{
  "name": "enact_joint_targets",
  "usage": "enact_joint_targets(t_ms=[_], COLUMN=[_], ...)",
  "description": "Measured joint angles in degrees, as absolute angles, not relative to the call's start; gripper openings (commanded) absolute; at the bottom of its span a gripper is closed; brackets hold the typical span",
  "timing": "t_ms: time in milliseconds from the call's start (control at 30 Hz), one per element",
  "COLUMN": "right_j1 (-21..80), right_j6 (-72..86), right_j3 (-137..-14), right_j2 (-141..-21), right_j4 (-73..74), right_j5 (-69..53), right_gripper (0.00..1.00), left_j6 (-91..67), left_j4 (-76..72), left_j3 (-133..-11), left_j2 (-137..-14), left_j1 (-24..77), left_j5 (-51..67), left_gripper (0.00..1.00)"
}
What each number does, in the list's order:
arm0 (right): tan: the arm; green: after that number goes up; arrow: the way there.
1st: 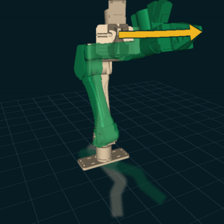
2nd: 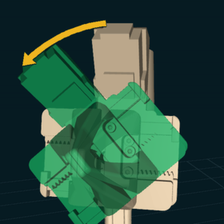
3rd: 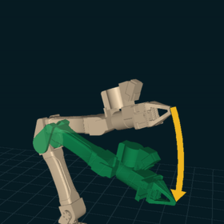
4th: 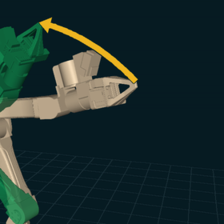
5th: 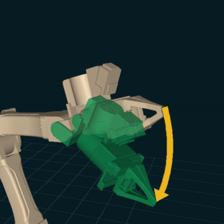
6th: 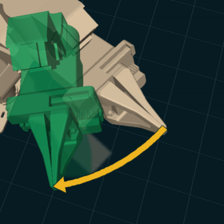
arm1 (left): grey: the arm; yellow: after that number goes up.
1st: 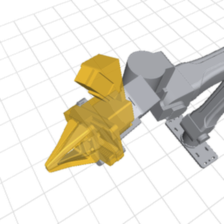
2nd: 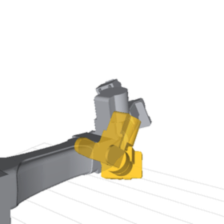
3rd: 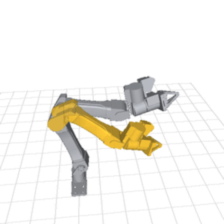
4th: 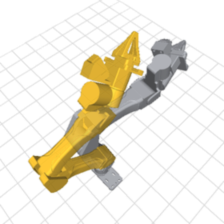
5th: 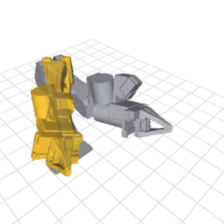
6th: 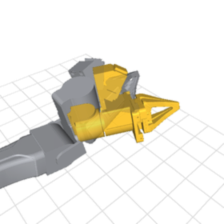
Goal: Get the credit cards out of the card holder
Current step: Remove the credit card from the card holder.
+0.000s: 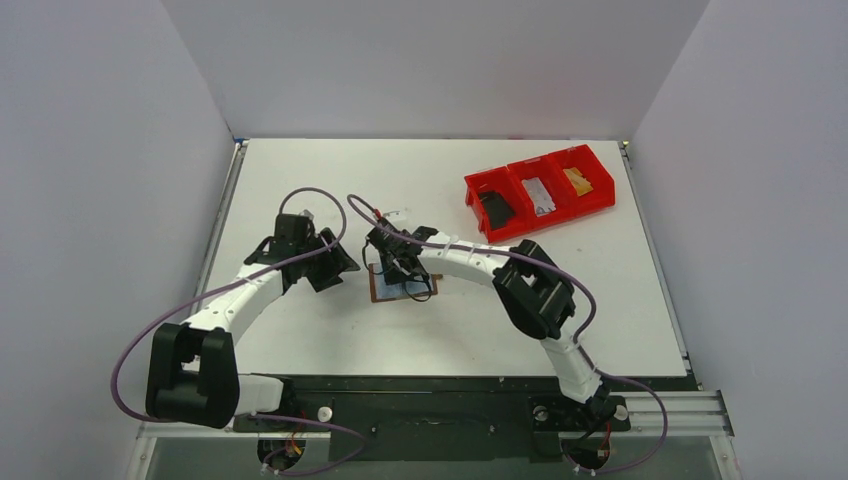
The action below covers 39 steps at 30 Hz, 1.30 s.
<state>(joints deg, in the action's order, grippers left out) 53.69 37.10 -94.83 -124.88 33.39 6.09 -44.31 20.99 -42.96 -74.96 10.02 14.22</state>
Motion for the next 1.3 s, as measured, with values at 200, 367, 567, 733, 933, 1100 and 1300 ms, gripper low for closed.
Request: enact_joint_targets(t_ms=[200,367,567,733,933,1100,1300], right_j1=[51.09,48.07,44.05,41.41,40.42,40.03,39.79], right_j6=[37.95,39.31,42.48,45.30,47.18,47.46,47.46], right_j3=[-89.38,-84.53,-77.54,-73.06,-69.97,-68.79,-68.38], right_j2=[-122.28,-120.40,-118.78,-118.63,-118.83,-118.91,-118.93], right_j4=[27.70,22.06,12.08,4.36,-2.17,-4.69,-5.54], right_j5=[0.71,-6.94,-18.63,-26.09,-30.06,-31.51,-32.05], right_gripper=[0.00,0.00,0.00,0.00,0.00,0.00,0.00], left_j6=[-44.31,-44.34,-44.53,-44.93,-45.69,-45.47,-44.45], left_j4=[20.82,20.51,20.18,19.40,18.70,18.17,16.82], left_j3=[-42.87,-42.87,-43.59,-45.87,-50.35,-55.64,-57.54], left_j2=[-76.31,-79.07,-83.44,-87.81,-91.35,-95.59,-98.28], left_j1=[10.22,12.23,15.55,17.43,18.46,18.46,19.51], left_j5=[14.46,15.00,15.16,14.33,12.08,10.68,10.70], left_gripper=[0.46,0.33,0.14,0.09,0.09,0.20,0.29])
